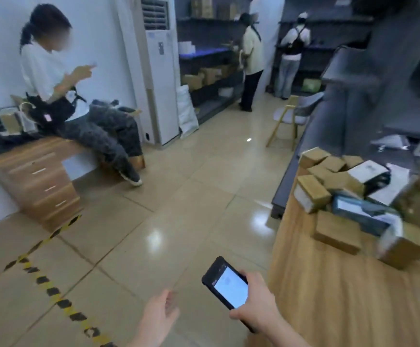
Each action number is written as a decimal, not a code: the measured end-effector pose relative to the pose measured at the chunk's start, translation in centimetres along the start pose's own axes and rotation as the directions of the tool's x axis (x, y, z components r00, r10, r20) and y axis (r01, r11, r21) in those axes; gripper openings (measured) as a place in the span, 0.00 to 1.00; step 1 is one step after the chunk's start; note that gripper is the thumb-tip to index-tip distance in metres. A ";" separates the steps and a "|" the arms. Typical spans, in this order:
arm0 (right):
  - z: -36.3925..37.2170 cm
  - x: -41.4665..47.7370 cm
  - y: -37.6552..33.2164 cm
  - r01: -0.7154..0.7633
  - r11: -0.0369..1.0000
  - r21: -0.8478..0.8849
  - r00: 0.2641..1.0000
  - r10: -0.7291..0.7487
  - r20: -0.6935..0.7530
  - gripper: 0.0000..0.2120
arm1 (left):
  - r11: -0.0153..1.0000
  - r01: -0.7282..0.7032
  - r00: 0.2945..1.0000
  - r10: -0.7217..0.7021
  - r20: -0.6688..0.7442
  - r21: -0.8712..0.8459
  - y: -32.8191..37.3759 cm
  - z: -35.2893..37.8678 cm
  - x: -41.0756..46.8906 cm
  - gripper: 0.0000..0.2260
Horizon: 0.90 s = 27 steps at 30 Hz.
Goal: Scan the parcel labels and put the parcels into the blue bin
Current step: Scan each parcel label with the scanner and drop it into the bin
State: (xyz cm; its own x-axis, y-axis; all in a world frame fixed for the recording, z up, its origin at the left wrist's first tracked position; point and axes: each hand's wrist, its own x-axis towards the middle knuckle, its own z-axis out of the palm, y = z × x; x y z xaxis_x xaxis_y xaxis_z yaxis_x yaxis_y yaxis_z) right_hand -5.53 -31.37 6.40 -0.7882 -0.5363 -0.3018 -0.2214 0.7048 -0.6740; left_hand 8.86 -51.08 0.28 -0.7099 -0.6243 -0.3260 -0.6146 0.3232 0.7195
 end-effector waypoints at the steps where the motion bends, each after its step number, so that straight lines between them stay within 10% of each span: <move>1: -1.9 -0.3 1.4 -0.023 1.000 0.008 0.999 0.023 -0.039 0.39 | 0.999 -0.036 0.999 0.036 0.018 -0.006 1.9 1.2 0.7 0.18; 12: -13.4 -0.5 11.9 -0.389 0.905 0.174 0.859 0.424 -0.286 0.41 | 0.902 -0.420 0.849 0.351 0.394 0.103 17.5 12.7 9.2 0.19; 27: -15.3 4.9 13.6 -0.659 0.582 0.476 0.438 0.812 -0.385 0.44 | 0.598 -0.800 0.446 0.535 0.717 0.051 30.5 23.9 23.7 0.31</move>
State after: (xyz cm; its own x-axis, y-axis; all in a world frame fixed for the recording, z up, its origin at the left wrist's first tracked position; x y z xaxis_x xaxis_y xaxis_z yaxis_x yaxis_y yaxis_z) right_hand -21.19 -17.34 6.03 -0.7464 0.5163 -0.4198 0.6644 0.5424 -0.5142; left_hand -34.88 -39.01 -0.14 -0.8923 0.4044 -0.2005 0.1822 0.7291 0.6597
